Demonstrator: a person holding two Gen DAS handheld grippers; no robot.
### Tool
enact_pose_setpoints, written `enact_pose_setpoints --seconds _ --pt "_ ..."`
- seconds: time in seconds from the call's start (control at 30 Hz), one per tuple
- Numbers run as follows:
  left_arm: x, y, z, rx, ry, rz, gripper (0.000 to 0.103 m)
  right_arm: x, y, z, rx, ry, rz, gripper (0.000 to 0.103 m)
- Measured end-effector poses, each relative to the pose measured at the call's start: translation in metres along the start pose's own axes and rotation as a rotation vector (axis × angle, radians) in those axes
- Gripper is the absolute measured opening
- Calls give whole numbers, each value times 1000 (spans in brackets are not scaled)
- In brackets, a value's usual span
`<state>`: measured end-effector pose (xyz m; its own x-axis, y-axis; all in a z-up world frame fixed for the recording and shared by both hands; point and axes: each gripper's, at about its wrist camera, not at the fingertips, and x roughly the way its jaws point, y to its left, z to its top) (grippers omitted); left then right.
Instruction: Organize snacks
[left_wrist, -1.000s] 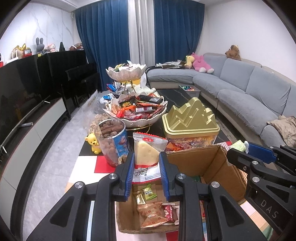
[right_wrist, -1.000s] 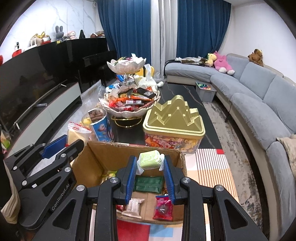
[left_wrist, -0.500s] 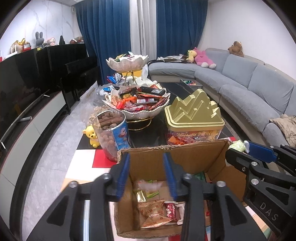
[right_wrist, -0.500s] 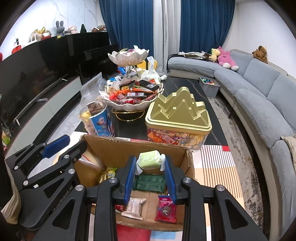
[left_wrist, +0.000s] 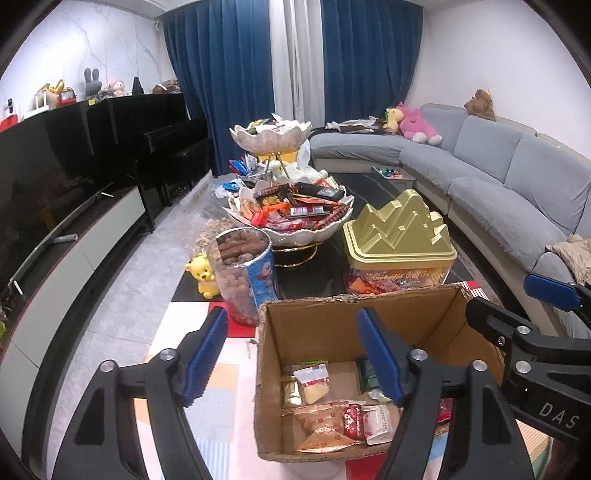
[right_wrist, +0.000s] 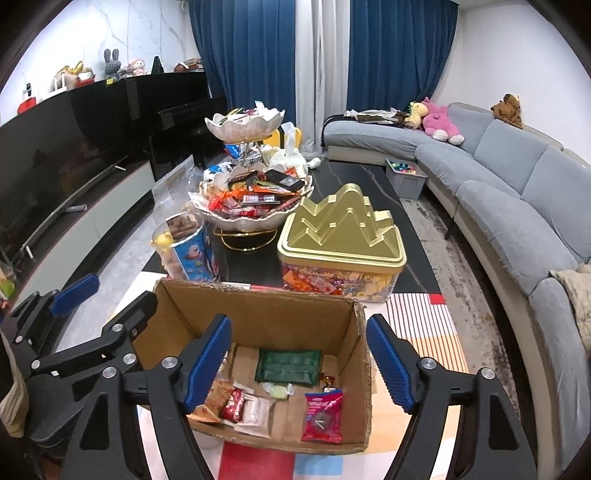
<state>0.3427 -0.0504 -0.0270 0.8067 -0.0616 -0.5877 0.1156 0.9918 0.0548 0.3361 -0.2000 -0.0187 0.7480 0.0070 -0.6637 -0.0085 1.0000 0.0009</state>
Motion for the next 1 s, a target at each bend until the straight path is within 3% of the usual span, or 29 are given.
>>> enact_pose_setpoints --seconds 0.33,0.4,1.0 --pt "-30 13 1 -27 -35 36 89 -27 1 0 1 -30 -30 81" --pt "-36 15 2 -30 -41 38 89 -34 1 -1 1 -40 -40 84" --pt "-90 16 -10 -29 -73 45 91 -85 -1 -17 8 -91 -58 86"
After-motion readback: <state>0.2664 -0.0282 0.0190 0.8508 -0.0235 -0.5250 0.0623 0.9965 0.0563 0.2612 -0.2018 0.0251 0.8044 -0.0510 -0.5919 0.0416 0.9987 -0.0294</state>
